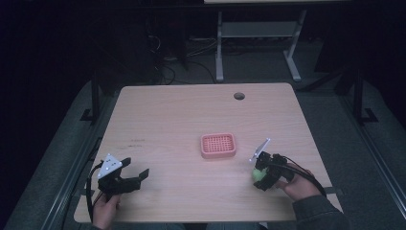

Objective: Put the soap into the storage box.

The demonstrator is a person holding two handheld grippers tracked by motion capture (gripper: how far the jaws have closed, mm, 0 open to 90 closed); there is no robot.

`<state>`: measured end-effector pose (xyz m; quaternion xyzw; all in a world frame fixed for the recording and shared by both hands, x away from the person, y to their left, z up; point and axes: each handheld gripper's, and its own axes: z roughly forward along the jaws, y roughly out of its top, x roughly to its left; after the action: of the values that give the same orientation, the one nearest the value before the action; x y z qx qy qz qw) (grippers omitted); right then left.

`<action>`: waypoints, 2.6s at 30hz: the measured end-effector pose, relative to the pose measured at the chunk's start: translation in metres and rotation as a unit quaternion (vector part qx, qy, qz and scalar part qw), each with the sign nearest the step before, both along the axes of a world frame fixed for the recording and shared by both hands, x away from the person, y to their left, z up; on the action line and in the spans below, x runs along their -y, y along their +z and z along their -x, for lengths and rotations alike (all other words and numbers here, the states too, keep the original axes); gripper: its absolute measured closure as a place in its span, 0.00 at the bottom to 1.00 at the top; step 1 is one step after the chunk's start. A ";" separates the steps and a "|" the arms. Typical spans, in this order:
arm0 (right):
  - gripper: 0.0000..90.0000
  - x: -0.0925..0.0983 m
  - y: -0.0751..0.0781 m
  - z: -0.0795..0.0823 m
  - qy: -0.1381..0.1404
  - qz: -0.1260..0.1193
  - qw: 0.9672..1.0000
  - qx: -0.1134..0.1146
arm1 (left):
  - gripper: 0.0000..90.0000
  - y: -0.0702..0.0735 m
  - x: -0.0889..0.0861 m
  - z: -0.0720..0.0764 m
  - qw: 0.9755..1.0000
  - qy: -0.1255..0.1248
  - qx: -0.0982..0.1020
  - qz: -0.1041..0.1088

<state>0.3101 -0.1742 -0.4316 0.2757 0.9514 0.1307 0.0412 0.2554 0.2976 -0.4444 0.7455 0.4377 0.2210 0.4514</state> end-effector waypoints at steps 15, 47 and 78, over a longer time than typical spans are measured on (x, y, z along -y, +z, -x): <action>0.29 -0.013 0.018 -0.018 0.016 -0.023 1.000 0.004 | 0.16 0.000 0.000 0.000 1.000 0.000 0.001 0.002; 0.29 -0.039 0.036 -0.060 0.032 -0.022 0.999 0.001 | 0.16 -0.001 0.001 0.000 1.000 -0.002 -0.001 0.005; 0.29 -0.093 0.058 -0.100 0.059 -0.021 0.998 0.004 | 0.16 0.000 0.000 0.000 1.000 -0.004 0.002 0.006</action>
<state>0.4100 -0.0813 -0.3741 0.2195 0.9628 0.1542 0.0310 0.2551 0.2972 -0.4440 0.7441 0.4350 0.2179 0.4577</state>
